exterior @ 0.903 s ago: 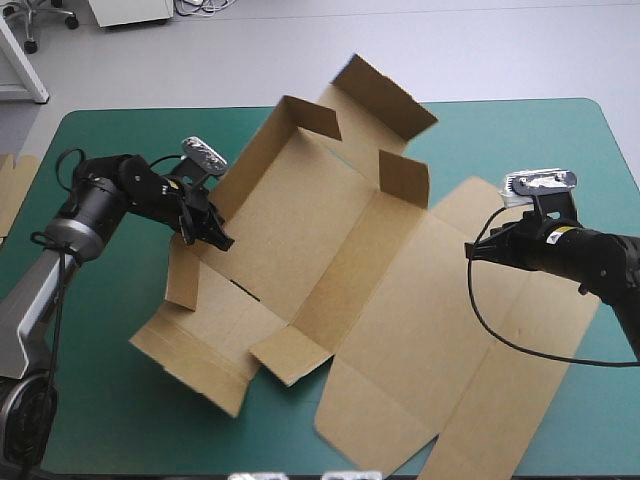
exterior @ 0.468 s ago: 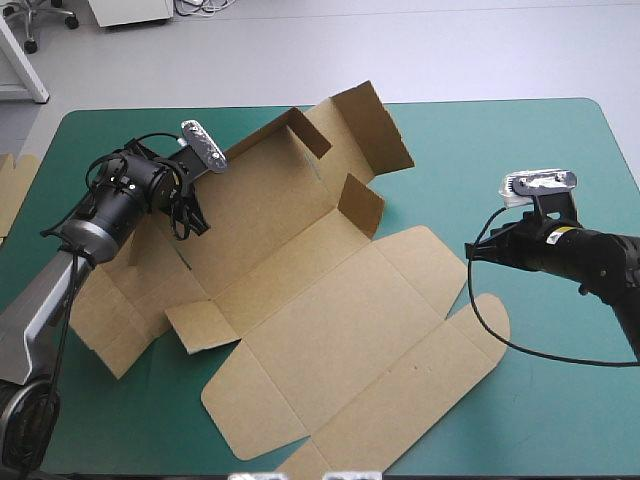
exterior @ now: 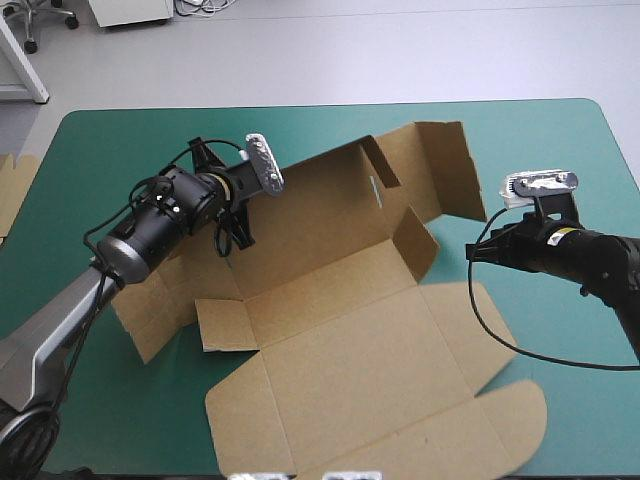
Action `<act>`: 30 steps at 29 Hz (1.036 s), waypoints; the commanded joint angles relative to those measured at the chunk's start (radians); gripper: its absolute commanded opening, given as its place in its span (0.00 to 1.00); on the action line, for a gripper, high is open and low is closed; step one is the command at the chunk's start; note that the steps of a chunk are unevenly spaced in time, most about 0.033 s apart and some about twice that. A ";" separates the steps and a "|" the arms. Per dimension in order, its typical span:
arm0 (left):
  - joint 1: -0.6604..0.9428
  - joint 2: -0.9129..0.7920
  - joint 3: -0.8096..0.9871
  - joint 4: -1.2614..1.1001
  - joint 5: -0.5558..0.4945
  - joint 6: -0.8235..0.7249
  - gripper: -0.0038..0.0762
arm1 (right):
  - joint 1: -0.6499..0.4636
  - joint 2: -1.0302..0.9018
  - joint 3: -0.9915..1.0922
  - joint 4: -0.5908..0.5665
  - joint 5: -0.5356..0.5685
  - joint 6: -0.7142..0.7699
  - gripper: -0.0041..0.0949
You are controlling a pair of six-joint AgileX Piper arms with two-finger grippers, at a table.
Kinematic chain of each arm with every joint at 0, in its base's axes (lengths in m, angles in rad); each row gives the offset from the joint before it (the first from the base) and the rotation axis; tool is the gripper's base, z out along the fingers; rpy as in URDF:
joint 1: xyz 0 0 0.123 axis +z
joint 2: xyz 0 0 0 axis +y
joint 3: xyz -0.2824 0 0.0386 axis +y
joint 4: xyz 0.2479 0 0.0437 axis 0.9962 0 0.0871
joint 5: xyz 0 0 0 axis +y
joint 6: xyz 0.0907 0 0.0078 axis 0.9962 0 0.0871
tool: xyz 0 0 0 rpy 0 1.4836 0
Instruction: Fold the box
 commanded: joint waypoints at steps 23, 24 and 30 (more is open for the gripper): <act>-0.128 -0.255 0.289 0.424 -0.244 -0.261 0.04 | -0.011 -0.043 -0.032 0.036 -0.035 0.007 0.02; -0.143 -0.255 0.293 0.427 -0.244 -0.261 0.04 | -0.011 -0.043 -0.032 0.043 -0.035 0.007 0.02; -0.268 -0.255 0.318 0.546 -0.175 -0.386 0.03 | -0.011 -0.043 -0.032 0.064 -0.034 0.007 0.02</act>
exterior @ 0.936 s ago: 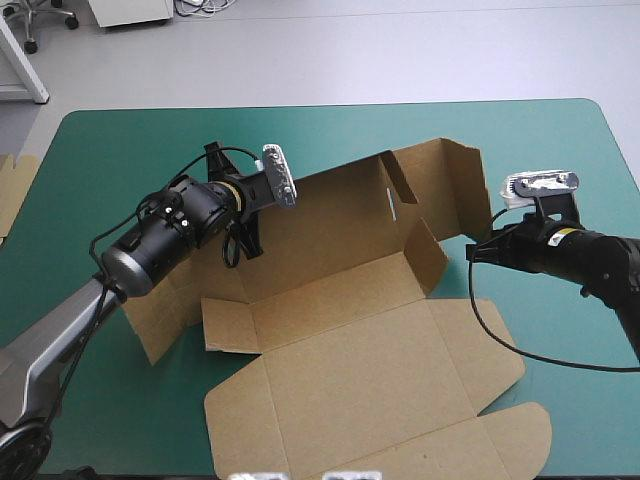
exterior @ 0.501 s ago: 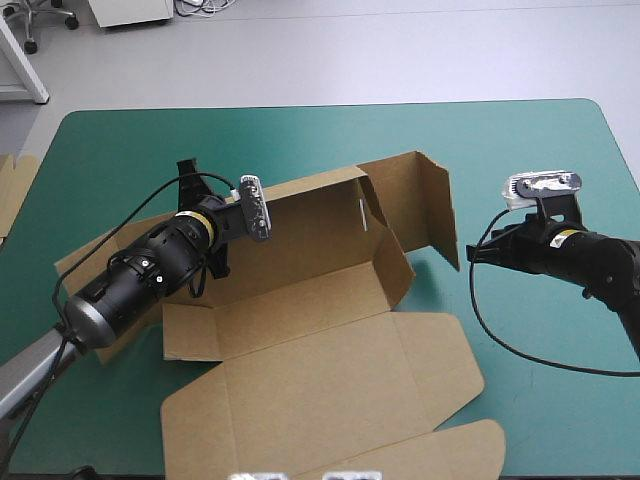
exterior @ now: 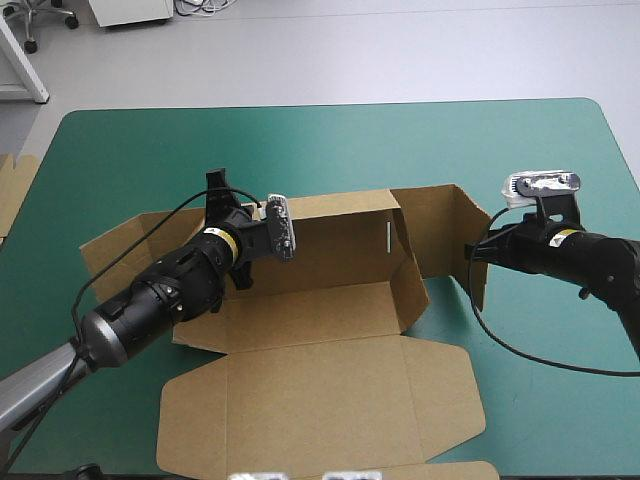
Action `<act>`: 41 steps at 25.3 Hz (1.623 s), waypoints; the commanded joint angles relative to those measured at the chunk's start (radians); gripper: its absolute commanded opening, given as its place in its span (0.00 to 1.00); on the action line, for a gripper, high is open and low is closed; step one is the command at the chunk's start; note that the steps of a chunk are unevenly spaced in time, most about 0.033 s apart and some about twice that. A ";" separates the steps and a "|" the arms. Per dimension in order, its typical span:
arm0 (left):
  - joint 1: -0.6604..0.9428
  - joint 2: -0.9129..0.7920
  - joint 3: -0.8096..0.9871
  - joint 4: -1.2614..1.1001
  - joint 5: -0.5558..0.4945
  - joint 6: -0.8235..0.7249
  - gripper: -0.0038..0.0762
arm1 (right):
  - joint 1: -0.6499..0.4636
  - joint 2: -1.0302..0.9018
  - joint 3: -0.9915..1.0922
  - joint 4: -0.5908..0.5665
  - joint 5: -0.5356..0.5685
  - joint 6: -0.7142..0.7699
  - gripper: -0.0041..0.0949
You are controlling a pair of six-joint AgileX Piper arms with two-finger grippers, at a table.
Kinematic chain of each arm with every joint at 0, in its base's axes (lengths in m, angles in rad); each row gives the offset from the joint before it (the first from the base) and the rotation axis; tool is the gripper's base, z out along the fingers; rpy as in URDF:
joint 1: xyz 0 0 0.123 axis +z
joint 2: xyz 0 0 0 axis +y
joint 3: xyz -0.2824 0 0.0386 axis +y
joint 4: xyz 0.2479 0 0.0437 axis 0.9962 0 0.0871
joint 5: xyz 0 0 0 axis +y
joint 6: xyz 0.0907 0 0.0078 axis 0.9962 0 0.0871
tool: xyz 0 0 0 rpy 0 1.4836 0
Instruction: Fold the box
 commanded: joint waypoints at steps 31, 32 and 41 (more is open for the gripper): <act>-0.162 -0.038 0.144 0.368 0.108 -0.457 0.04 | -0.011 0.455 -0.772 0.203 0.343 -0.021 0.02; -0.162 -0.038 0.144 0.368 0.108 -0.457 0.03 | -0.011 0.483 -0.794 0.207 0.345 -0.021 0.02; -0.162 -0.038 0.144 0.375 0.108 -0.462 0.03 | -0.011 0.683 -0.873 0.207 0.371 -0.021 0.02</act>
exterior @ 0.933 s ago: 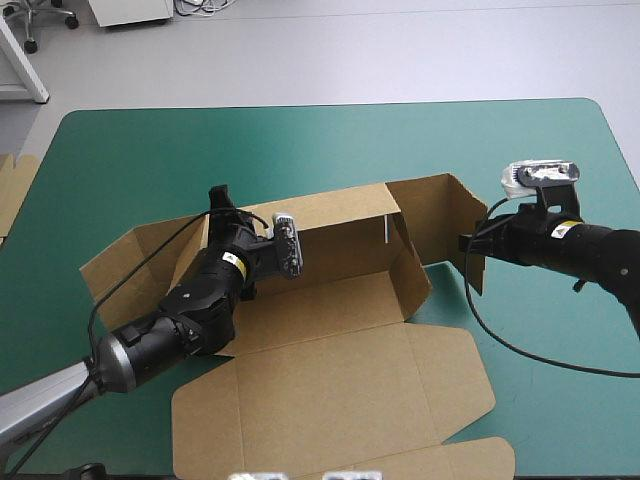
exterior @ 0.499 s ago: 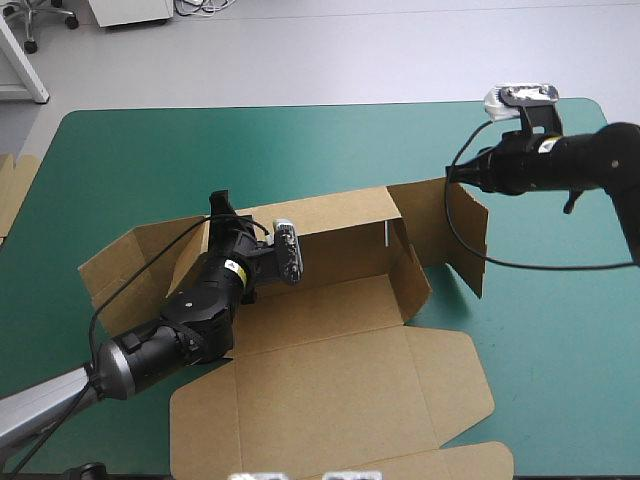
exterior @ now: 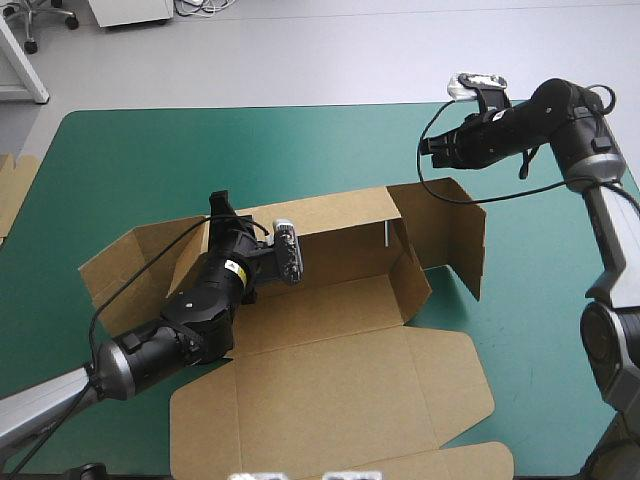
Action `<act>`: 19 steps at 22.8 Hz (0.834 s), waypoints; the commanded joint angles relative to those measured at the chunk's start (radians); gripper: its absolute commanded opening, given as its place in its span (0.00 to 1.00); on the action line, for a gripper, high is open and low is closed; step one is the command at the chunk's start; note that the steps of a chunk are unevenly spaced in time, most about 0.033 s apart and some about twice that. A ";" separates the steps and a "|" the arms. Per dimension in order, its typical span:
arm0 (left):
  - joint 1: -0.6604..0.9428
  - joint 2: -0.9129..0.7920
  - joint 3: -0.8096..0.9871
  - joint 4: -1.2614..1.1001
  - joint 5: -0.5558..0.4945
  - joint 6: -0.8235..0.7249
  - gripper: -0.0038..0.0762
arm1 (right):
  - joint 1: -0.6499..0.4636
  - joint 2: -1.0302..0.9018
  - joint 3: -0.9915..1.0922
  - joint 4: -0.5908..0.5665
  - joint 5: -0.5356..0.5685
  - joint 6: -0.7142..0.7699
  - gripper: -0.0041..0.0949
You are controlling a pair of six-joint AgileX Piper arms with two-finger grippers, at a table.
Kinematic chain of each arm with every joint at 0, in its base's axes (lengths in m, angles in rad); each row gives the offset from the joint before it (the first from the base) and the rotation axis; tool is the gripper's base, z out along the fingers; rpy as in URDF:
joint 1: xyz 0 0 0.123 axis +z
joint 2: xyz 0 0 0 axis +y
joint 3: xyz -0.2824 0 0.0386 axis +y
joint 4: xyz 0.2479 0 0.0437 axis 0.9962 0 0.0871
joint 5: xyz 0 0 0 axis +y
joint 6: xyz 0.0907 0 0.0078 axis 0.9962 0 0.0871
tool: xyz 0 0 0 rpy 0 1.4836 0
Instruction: Fold the box
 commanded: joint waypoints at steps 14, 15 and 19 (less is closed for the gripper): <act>-0.009 -0.022 -0.011 -0.007 -0.007 -0.040 0.04 | -0.011 -0.067 -0.019 0.005 0.125 -0.009 0.02; -0.009 -0.022 -0.011 -0.007 -0.007 -0.040 0.04 | -0.011 -0.079 -0.007 0.003 0.125 -0.009 0.02; -0.009 -0.022 -0.011 -0.010 -0.007 -0.047 0.04 | -0.011 -0.113 0.067 -0.002 0.125 -0.015 0.02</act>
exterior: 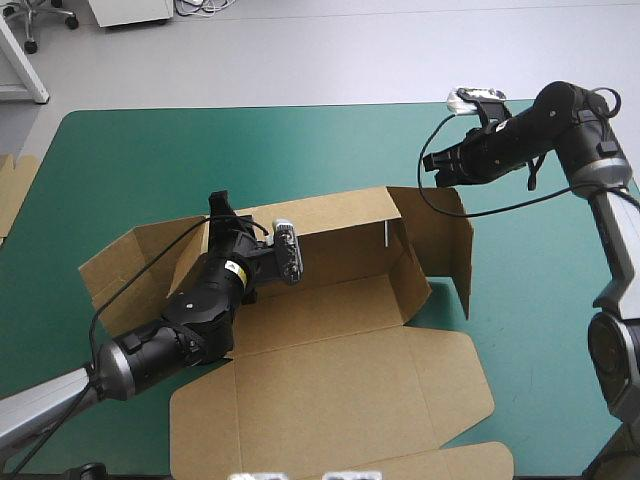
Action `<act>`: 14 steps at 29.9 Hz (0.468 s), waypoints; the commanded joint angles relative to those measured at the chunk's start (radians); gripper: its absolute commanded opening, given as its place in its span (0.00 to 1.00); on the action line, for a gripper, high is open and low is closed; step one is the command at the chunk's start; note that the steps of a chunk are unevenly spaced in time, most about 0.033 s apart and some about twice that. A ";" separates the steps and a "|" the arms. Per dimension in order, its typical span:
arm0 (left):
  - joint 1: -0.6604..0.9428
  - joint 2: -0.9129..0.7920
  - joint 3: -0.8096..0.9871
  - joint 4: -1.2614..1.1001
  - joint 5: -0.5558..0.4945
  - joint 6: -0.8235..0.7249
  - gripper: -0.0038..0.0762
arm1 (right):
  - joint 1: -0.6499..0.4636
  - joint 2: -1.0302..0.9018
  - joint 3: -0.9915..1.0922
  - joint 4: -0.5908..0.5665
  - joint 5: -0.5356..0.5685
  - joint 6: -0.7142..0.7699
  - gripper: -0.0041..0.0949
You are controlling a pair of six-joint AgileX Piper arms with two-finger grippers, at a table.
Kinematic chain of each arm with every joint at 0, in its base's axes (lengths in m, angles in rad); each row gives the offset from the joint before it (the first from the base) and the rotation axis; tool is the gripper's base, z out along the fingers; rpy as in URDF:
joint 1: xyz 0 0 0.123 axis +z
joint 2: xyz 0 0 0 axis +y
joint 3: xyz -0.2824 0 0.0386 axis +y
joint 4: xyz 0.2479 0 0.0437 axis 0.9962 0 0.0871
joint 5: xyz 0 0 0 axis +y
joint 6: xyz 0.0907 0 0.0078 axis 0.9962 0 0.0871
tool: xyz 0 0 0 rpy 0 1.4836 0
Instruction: Fold the box
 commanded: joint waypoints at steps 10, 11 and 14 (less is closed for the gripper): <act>-0.009 -0.022 -0.014 -0.021 -0.013 -0.051 0.04 | -0.011 -0.129 0.149 0.095 0.008 -0.109 0.02; -0.009 -0.022 -0.014 -0.021 -0.013 -0.051 0.04 | -0.011 -0.134 0.149 0.100 0.008 -0.119 0.02; -0.009 -0.022 -0.014 -0.021 -0.013 -0.051 0.04 | -0.011 -0.154 0.149 0.112 0.008 -0.146 0.04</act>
